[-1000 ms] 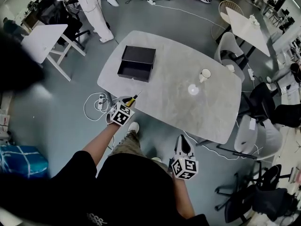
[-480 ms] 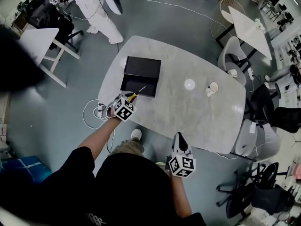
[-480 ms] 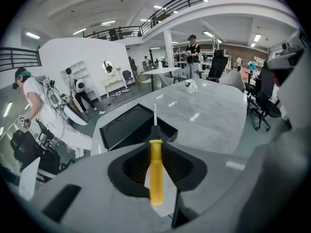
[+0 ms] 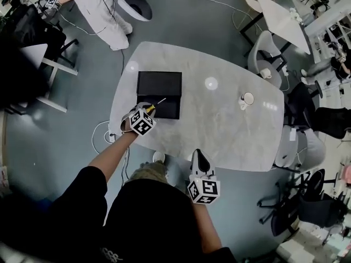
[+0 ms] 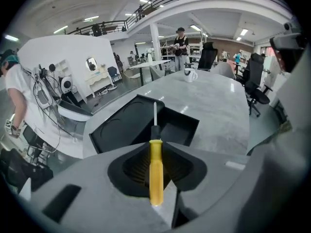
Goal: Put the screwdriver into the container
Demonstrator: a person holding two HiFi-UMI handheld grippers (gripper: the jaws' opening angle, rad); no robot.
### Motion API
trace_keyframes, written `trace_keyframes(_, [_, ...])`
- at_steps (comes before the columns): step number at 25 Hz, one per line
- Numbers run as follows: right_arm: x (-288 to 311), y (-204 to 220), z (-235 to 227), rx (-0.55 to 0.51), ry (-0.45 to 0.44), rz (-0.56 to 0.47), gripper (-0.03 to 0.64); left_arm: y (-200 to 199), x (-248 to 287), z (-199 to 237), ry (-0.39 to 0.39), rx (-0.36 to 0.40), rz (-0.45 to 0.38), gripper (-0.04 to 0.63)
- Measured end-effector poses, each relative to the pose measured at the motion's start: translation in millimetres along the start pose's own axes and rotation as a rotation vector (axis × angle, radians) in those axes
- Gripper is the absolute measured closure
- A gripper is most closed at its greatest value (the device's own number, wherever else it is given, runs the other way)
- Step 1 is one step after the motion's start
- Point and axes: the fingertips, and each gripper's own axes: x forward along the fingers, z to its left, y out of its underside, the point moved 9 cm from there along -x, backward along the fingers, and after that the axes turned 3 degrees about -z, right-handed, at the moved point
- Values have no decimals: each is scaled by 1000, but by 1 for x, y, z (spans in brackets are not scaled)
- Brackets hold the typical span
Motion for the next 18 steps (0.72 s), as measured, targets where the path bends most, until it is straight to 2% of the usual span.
trace_keyframes(8, [2,4,11,-39,27,36,606,-1,47,-5,79,108,53,509])
trace_keyframes(18, [-6,12,-4,-32,88,65,606,8,88,-7,143,116,114,508])
